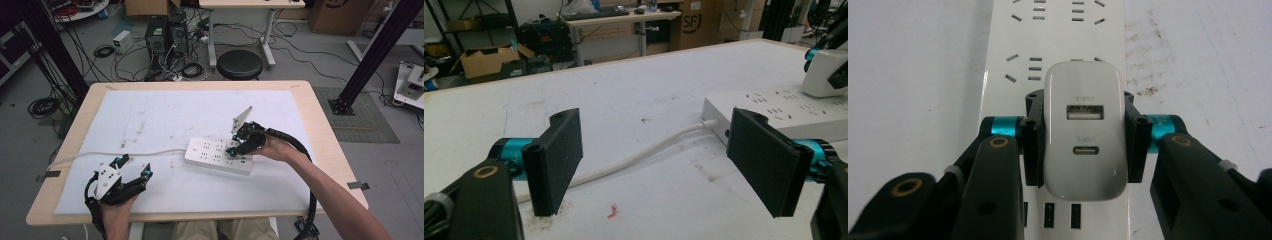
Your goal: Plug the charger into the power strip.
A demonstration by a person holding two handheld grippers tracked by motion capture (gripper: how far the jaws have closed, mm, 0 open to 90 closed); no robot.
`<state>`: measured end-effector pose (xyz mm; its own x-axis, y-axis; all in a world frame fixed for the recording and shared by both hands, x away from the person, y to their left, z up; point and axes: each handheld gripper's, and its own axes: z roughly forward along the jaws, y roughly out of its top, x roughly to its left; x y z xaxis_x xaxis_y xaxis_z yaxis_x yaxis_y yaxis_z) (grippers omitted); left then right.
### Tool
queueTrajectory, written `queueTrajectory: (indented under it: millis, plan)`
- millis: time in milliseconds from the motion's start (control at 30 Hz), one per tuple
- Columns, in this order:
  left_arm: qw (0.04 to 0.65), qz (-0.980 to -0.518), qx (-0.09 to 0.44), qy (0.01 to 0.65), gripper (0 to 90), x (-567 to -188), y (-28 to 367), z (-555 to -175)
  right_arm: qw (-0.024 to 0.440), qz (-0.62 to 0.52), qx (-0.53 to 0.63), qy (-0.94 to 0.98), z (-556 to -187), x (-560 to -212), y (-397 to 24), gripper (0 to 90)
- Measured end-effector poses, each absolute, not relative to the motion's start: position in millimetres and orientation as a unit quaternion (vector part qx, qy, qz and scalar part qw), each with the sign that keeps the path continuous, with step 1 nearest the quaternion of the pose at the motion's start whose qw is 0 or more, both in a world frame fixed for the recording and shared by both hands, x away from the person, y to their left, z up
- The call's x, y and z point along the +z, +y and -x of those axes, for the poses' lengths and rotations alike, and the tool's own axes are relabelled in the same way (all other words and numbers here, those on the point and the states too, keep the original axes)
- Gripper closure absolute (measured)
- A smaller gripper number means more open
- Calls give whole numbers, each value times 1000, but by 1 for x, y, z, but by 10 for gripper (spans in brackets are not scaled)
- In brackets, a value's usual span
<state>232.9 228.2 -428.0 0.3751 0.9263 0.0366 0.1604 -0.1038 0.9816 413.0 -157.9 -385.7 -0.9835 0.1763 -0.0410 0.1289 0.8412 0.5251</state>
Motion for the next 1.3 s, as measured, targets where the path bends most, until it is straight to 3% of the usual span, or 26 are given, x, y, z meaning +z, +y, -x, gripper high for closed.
queueTrajectory:
  millis: [233,400,1033,1100,1167,1233,1300]
  plan:
    - [524,-645,366,419,225,-427,224,-236,21,-96,286,953,-419,-389,-162,637]
    - [522,-649,364,417,225,-427,221,-237,47,-86,276,956,-411,-391,-157,638]
    - [526,-637,374,422,225,-424,230,-229,21,-95,284,954,-418,-392,-159,624]
    - [527,-635,375,422,225,-423,232,-229,6,-94,279,956,-421,-394,-158,550]
    - [528,-634,376,422,225,-423,233,-229,-8,-99,274,957,-421,-397,-159,399]
    - [525,-636,377,421,225,-423,234,-230,2,-110,294,950,-418,-397,-163,272]
    - [526,-635,376,422,225,-424,234,-230,13,-124,319,940,-415,-394,-169,209]
